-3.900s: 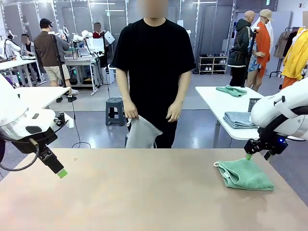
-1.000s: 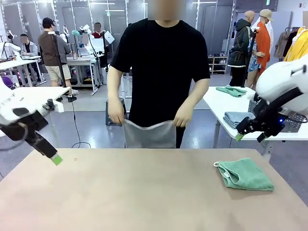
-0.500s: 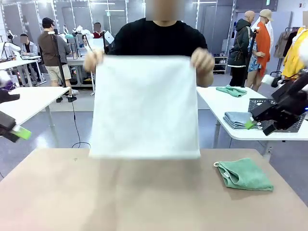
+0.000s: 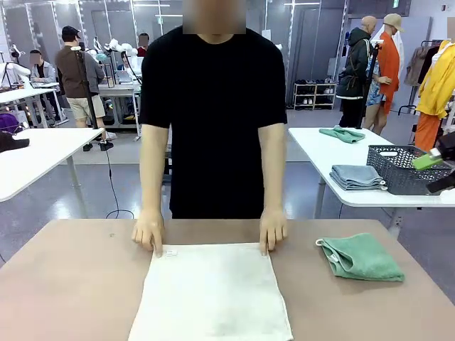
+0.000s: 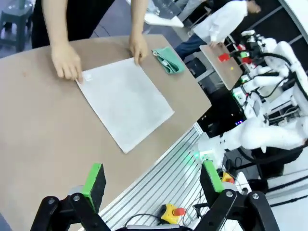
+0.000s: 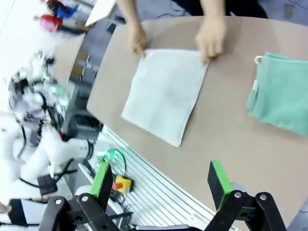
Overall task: Fold the towels and place them in the basket.
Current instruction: When a person lays out a Towel with hook on the table, fold it in half twice.
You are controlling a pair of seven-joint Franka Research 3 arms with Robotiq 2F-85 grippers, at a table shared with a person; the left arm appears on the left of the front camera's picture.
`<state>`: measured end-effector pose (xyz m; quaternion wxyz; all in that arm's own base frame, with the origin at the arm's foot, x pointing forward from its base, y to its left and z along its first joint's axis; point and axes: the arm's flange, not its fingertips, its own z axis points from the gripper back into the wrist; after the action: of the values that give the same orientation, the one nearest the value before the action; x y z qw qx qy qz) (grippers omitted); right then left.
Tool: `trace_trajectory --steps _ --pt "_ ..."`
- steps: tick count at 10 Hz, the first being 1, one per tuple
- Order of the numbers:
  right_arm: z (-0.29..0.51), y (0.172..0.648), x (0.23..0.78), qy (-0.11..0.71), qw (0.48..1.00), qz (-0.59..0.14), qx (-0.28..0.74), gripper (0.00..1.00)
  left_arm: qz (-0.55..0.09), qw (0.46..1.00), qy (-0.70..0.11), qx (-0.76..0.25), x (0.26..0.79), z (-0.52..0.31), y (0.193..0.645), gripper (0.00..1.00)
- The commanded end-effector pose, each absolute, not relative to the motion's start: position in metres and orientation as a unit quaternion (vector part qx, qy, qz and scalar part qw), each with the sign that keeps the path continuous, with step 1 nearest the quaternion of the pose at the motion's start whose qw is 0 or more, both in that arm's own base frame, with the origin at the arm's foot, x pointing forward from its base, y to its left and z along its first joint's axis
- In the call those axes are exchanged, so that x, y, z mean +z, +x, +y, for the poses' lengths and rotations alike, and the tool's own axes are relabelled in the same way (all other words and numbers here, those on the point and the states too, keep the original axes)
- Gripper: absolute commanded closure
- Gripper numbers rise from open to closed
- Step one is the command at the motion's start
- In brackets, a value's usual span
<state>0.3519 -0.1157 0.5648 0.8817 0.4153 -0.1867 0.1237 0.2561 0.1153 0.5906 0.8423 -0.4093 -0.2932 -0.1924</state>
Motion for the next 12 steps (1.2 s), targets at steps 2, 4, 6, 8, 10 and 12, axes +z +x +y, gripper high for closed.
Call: trace_trajectory --steps 2,4,6,8,10,12 --pt "-0.099 0.322 0.564 0.387 0.865 -0.218 0.232 0.0 -0.308 0.844 -0.34 -0.277 0.597 0.106 0.224 0.0" --pt "-0.095 0.319 0.564 0.371 0.87 -0.224 0.235 0.0 -0.303 0.853 -0.307 -0.294 0.594 0.098 0.217 0.0" --pt "-0.1 0.321 0.569 0.392 0.865 -0.228 0.215 0.0 -0.289 0.863 -0.302 -0.284 0.592 0.091 0.217 0.0" --pt "-0.094 0.32 0.572 0.384 0.867 -0.214 0.234 0.0 -0.299 0.852 -0.317 -0.29 0.6 0.097 0.219 0.0" --pt "-0.094 0.32 0.572 0.384 0.867 -0.214 0.234 0.0 -0.299 0.852 -0.317 -0.29 0.6 0.097 0.219 0.0" --pt "-0.094 0.32 0.572 0.384 0.867 -0.214 0.234 0.0 -0.299 0.852 -0.317 -0.29 0.6 0.097 0.219 0.0"
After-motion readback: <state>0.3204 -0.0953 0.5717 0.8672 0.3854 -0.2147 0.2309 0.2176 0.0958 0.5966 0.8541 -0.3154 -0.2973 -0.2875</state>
